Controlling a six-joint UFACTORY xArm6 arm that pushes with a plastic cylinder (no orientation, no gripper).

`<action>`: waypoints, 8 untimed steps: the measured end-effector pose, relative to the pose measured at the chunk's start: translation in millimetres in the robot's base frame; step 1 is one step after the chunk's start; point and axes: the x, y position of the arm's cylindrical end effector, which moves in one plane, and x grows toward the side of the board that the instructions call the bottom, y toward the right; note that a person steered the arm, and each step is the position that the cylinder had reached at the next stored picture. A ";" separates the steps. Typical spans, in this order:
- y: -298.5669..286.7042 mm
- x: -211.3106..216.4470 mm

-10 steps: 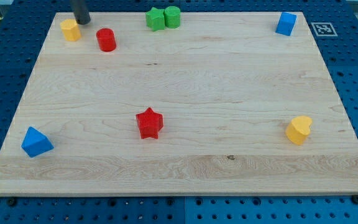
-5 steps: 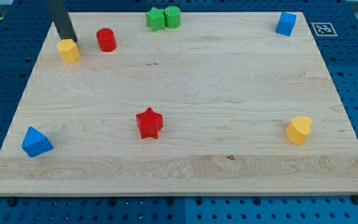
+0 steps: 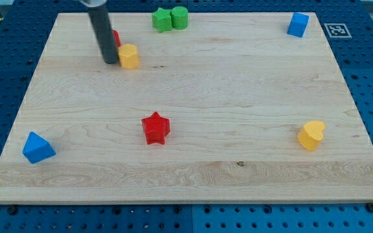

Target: Push the yellow hexagon into the green star

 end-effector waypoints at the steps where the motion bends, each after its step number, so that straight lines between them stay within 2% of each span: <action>1: 24.6 20.8; 2: 53.2 27.3; 3: 51.9 22.6; 5: 55.8 -16.3; 8: 63.0 -41.5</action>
